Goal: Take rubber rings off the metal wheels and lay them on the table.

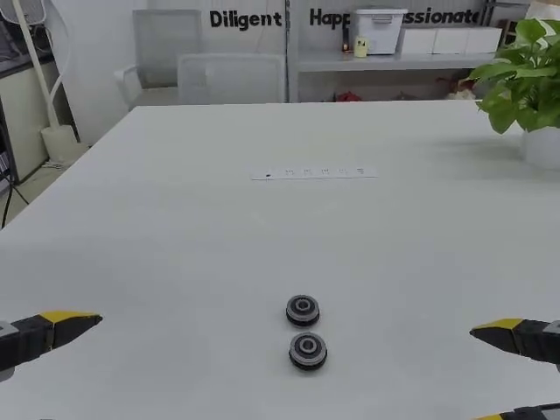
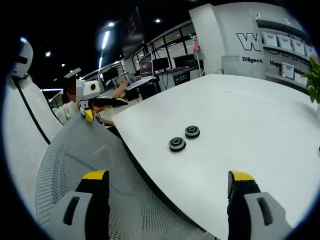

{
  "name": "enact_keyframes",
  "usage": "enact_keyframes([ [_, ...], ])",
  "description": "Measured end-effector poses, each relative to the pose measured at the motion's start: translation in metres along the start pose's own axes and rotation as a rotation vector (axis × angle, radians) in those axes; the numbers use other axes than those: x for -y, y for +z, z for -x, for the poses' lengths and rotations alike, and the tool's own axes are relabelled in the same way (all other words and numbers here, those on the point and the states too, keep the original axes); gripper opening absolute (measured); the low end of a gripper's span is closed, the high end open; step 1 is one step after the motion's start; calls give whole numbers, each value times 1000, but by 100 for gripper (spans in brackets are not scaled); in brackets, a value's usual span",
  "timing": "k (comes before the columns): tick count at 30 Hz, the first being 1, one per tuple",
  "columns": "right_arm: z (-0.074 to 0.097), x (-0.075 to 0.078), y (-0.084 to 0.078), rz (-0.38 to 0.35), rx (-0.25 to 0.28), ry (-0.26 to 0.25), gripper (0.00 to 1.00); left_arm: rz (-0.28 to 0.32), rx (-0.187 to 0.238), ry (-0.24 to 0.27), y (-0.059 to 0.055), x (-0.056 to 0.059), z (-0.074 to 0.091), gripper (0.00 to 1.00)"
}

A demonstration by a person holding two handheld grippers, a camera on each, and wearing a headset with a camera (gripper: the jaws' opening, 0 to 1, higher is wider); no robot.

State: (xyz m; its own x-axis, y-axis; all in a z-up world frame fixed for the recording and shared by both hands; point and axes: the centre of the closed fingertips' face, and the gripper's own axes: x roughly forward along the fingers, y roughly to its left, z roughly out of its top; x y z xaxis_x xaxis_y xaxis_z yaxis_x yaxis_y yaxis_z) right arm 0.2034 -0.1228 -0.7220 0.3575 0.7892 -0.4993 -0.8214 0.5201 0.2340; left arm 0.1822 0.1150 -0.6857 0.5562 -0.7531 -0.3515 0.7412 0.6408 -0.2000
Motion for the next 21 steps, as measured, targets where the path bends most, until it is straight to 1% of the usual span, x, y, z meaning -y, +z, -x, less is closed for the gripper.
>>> enact_keyframes([
  [5,0,0,0,-11,3,0,95,3,-7,3,-2,-1,0,100],
  [12,0,0,-1,-15,3,1,95,4,-3,4,-2,-2,0,100],
  [21,0,-1,-2,-20,0,3,95,-7,-21,3,-4,-1,-1,100],
])
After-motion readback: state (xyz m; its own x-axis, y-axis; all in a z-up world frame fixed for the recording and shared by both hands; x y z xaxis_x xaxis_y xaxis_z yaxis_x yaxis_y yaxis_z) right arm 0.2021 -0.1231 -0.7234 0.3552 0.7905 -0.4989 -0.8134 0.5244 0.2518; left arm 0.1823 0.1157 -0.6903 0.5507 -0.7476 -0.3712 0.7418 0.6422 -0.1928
